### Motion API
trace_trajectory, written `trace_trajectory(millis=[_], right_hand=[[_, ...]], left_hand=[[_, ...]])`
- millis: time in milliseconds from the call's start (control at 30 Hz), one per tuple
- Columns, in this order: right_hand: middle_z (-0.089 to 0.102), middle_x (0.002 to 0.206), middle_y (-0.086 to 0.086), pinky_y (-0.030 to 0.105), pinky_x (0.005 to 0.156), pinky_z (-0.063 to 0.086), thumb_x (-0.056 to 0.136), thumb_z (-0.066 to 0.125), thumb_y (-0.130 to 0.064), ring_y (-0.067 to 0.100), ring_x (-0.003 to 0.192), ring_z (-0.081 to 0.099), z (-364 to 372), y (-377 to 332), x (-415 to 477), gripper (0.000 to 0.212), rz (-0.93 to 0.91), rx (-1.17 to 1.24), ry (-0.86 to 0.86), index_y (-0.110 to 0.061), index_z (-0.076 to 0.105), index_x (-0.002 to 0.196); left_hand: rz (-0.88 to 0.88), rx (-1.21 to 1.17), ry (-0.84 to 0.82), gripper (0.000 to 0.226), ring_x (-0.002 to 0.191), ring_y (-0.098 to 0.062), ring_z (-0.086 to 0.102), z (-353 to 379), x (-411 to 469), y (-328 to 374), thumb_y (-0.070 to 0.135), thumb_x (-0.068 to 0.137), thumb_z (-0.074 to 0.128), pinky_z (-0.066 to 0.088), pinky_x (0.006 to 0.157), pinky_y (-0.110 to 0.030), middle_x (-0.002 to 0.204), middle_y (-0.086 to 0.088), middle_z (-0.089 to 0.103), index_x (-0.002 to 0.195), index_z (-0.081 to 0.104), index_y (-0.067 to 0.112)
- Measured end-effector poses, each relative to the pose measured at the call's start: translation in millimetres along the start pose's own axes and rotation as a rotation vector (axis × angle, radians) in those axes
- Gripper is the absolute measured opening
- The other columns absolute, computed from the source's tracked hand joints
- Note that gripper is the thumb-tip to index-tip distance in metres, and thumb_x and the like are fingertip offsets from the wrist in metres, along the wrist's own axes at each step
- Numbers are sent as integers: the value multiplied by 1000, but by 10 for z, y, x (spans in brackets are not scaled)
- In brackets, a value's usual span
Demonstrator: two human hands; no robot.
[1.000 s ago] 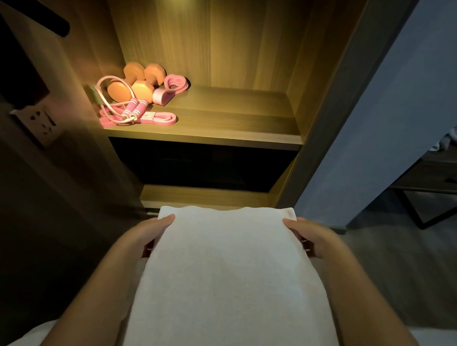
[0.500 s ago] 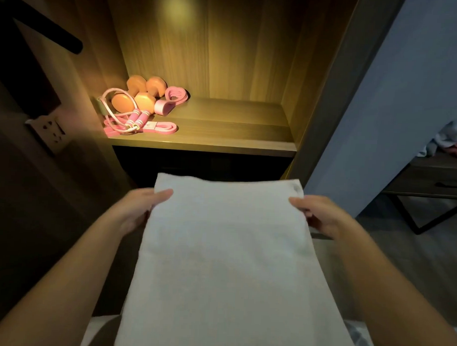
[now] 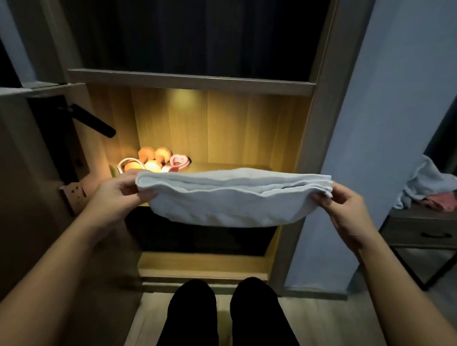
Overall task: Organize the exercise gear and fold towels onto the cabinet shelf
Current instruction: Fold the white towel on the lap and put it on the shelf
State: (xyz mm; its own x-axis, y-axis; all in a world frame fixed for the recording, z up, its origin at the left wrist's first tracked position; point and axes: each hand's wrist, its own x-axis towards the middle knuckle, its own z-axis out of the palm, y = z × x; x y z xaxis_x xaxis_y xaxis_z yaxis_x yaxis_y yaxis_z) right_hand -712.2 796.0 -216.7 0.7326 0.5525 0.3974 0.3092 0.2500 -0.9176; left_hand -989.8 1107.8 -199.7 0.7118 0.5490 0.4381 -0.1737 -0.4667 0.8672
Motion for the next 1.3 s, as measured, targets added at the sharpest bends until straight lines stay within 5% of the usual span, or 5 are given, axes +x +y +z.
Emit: trace_trajectory(millis=[300, 433, 633, 1033, 1300], right_hand=[[75, 92, 2, 21, 75, 56, 66, 75, -9, 15, 87, 69, -88, 167, -23, 24, 92, 27, -20, -18, 77, 89], [75, 91, 4, 21, 72, 56, 62, 79, -19, 15, 85, 70, -164, 142, -51, 29, 159, -76, -66, -15, 73, 89], [74, 98, 2, 27, 74, 59, 62, 80, -44, 17, 92, 71, -98, 127, -139, 41, 200, -81, -38, -19, 74, 94], [74, 100, -3, 18, 78, 54, 68, 73, -10, 12, 97, 68, -88, 166, -307, 29, 142, 44, -36, -11, 69, 97], [61, 94, 3, 35, 77, 53, 76, 73, -1, 22, 85, 60, 23, -50, -265, 27, -121, -693, -195, -18, 56, 88]], left_hand=[[-135, -27, 10, 29, 94, -1, 67, -21, -51, -170, 1, 80, 69, 54, 68, -14, 101, 13, 73, 94, 73, 26], [-217, 195, -110, 29, 90, 8, 63, -94, -41, -201, 13, 78, 75, 48, 70, -16, 95, 24, 70, 92, 70, 38], [-267, 234, -7, 37, 96, -14, 62, 9, -81, -163, 55, 61, 66, 51, 70, -28, 100, 3, 68, 90, 69, 31], [-65, 307, -108, 10, 95, -1, 60, -35, -272, -132, 13, 78, 74, 51, 76, -26, 96, 15, 64, 85, 68, 17], [135, 934, -358, 38, 75, -11, 51, -48, -163, 10, 8, 74, 79, 41, 58, -22, 85, 9, 52, 77, 48, 30]])
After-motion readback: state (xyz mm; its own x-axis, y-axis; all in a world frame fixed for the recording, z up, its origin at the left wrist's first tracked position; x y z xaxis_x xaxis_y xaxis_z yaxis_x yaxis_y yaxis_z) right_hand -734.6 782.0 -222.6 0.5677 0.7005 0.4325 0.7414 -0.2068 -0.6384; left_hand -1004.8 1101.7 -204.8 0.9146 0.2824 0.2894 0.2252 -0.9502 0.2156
